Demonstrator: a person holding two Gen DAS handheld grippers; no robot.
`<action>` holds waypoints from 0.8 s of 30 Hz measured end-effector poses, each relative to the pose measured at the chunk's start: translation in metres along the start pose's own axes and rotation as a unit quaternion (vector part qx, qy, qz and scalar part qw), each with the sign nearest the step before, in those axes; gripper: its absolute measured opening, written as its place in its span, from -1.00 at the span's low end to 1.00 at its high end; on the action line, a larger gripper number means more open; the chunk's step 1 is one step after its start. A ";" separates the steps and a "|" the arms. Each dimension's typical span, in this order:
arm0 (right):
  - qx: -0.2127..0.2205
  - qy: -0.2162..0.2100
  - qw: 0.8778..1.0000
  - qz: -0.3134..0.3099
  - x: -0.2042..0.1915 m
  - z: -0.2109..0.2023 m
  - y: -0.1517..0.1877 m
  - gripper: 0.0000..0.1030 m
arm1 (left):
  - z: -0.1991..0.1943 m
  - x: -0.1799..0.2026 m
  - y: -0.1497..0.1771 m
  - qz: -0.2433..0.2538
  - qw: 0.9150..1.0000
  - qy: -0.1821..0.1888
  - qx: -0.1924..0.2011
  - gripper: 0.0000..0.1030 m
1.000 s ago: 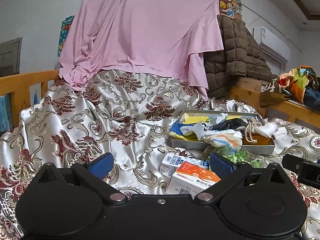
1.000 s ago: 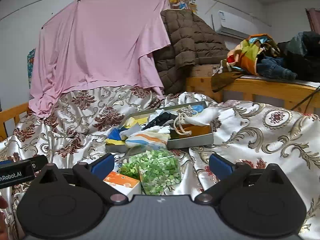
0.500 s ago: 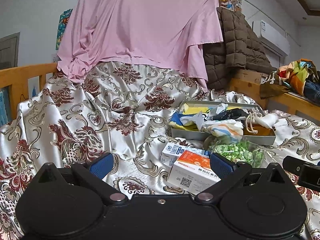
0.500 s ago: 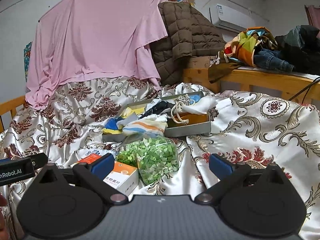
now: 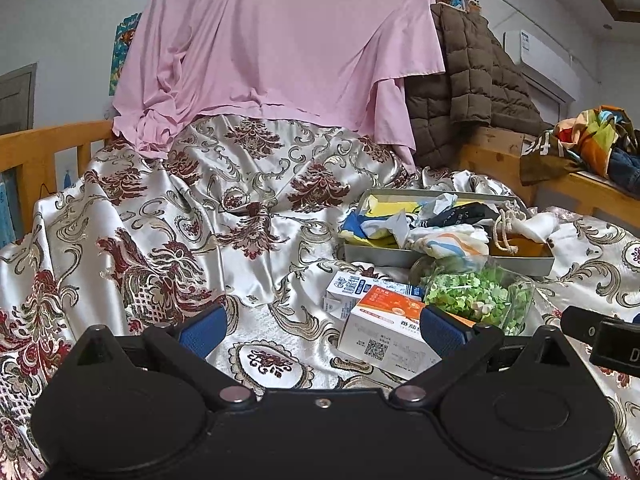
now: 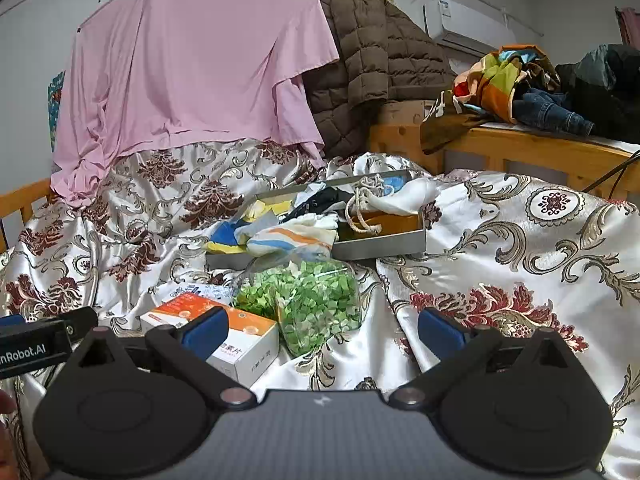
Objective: Organize soft objects
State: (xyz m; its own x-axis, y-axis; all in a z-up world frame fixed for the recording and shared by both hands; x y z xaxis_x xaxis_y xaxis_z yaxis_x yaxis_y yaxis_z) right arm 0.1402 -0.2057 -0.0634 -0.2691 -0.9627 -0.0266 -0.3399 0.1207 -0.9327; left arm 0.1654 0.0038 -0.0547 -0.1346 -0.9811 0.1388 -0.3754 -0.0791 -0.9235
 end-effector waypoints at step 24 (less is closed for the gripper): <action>-0.024 0.007 0.999 -0.022 -0.005 0.008 0.010 0.99 | 0.006 -0.008 0.012 -0.002 1.000 -0.017 -0.020 0.98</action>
State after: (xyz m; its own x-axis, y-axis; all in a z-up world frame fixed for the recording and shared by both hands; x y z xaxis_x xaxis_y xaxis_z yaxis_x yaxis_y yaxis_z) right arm 0.1457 -0.2014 -0.0759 -0.2653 -0.9639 0.0205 -0.3947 0.0893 -0.9144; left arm 0.1670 0.0097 -0.0690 -0.1024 -0.9861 0.1305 -0.4117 -0.0774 -0.9080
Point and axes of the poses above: each gripper's, at about its wrist camera, not at the fingertips, and z roughly the way its jaws point, x to its right, y to its underside, the point moved 8 cm from there along z, roughly the way its jaws point, and after that the axes turned 8 degrees about y, right-handed, at the moved point
